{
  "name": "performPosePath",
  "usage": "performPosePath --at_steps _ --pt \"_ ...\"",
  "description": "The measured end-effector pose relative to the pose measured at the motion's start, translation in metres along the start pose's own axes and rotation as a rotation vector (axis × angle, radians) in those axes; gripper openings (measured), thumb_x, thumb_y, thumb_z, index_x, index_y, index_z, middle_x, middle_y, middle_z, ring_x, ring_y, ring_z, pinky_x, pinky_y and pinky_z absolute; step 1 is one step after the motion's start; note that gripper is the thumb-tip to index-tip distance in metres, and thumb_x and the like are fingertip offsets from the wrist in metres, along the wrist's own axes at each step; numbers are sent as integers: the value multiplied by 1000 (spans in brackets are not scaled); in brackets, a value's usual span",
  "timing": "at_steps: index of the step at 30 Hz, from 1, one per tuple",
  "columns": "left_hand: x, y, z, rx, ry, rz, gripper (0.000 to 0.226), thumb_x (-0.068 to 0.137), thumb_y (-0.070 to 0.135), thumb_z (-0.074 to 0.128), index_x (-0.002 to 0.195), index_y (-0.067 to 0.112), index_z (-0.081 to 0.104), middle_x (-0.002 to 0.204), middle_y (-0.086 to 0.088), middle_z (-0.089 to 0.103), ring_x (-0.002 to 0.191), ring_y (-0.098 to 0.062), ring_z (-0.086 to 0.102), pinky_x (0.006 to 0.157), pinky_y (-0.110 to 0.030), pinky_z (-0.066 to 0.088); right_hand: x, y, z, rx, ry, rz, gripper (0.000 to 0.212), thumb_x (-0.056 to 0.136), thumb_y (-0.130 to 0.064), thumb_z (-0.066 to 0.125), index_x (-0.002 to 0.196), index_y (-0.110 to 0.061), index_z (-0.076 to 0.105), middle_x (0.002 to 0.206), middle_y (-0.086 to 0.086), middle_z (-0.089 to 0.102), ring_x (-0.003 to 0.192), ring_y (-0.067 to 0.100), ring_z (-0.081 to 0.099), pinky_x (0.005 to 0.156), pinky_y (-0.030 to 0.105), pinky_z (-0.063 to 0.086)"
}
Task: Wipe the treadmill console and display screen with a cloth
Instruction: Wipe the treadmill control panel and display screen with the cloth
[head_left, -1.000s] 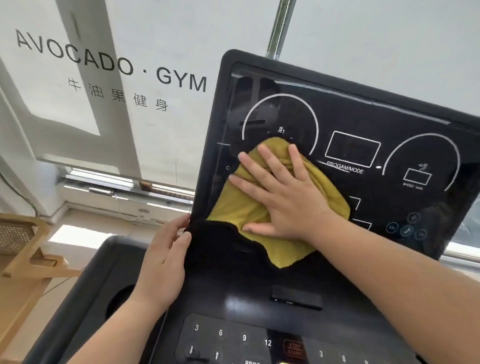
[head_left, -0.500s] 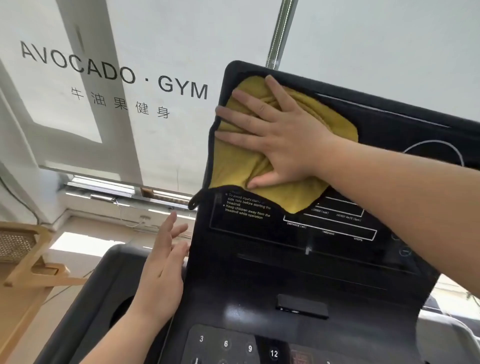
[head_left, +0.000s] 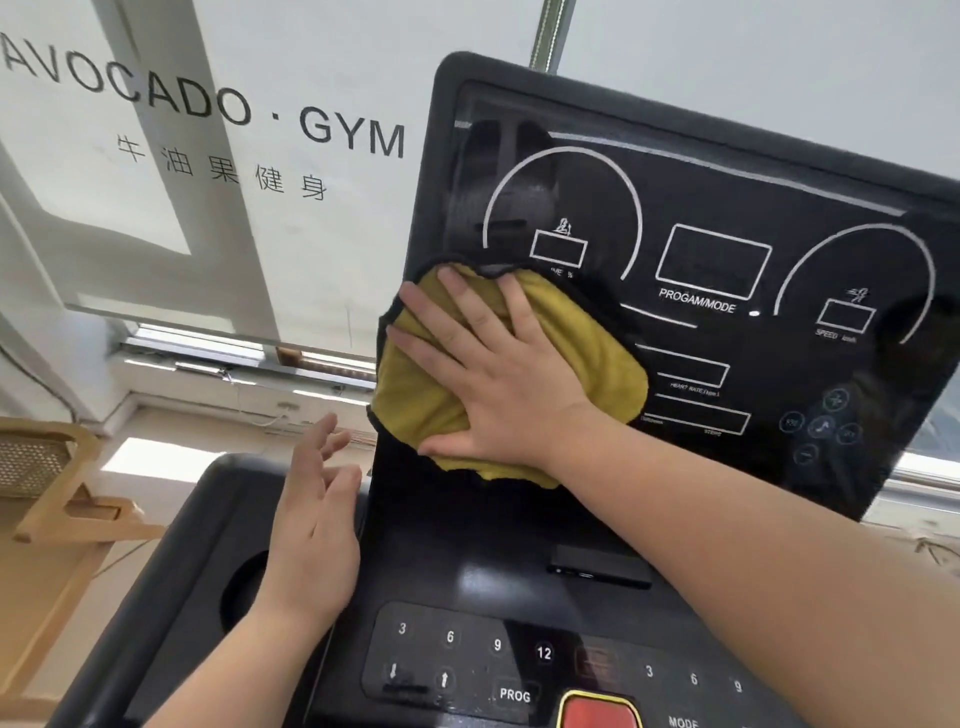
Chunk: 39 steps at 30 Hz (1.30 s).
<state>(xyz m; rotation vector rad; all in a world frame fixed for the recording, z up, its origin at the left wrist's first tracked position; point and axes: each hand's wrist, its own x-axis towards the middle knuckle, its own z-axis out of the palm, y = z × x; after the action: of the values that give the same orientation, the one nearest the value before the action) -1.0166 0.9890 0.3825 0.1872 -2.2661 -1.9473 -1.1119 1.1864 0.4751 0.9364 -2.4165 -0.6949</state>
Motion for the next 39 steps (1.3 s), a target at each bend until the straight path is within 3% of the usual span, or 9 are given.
performPosePath --at_steps 5,9,14,18,22,26,28,33,39 --pt "-9 -2 9 18 -81 27 46 90 40 41 135 44 51 128 29 58 117 5 56 100 -23 41 -45 -10 15 16 22 23 83 96 -74 39 164 -33 16 174 0 6 160 31 3 126 59 -5" --pt "-15 -4 8 31 -100 48 42 91 36 43 130 50 51 129 26 58 118 2 57 96 -17 40 -100 -4 27 37 -37 140 71 102 -65 36 164 -37 14 173 -3 1 160 28 -3 127 58 -3" --pt "-21 -16 1 117 -88 25 48 92 37 41 140 39 49 128 32 50 115 9 51 97 -18 36 -145 -50 31 150 -145 252 74 100 -66 36 163 -30 22 173 -3 1 160 30 -2 124 60 3" --pt "-33 -23 -6 195 -66 33 52 92 39 40 143 31 48 126 18 52 114 12 47 98 -21 36 -125 -73 27 198 -166 341 85 96 -73 39 163 -25 19 172 -1 -1 159 33 0 123 64 3" --pt "-46 -28 -16 230 -51 35 46 91 41 38 136 38 48 121 24 51 112 11 47 96 -21 35 -94 -83 21 196 -163 226 85 95 -73 42 163 -25 21 174 1 5 159 31 0 123 62 -8" --pt "-59 -32 -26 301 -21 38 58 90 48 34 142 27 49 127 12 52 113 6 48 100 -29 35 -52 -105 12 230 -272 -33 80 99 -72 28 164 -28 14 174 -2 -1 159 28 -6 124 60 -14" --pt "-66 -32 -31 328 -4 47 58 90 46 35 142 25 49 128 9 53 112 -2 50 99 -26 35 -48 -129 12 295 -327 -107 77 101 -69 24 164 -27 12 174 -3 -2 159 25 -9 123 56 -18" --pt "-84 -34 -41 404 6 73 52 93 39 38 141 23 50 129 11 53 119 -9 50 103 -28 36 -81 -164 10 688 -365 -82 76 101 -68 27 164 -27 16 173 -6 3 159 19 -10 125 51 -16" --pt "-99 -37 -40 516 -67 145 54 93 43 36 135 19 57 127 13 55 120 -10 49 105 -32 35 -134 -158 -11 895 -448 -99 73 101 -68 25 164 -32 17 173 -8 3 159 19 -8 127 45 -11"
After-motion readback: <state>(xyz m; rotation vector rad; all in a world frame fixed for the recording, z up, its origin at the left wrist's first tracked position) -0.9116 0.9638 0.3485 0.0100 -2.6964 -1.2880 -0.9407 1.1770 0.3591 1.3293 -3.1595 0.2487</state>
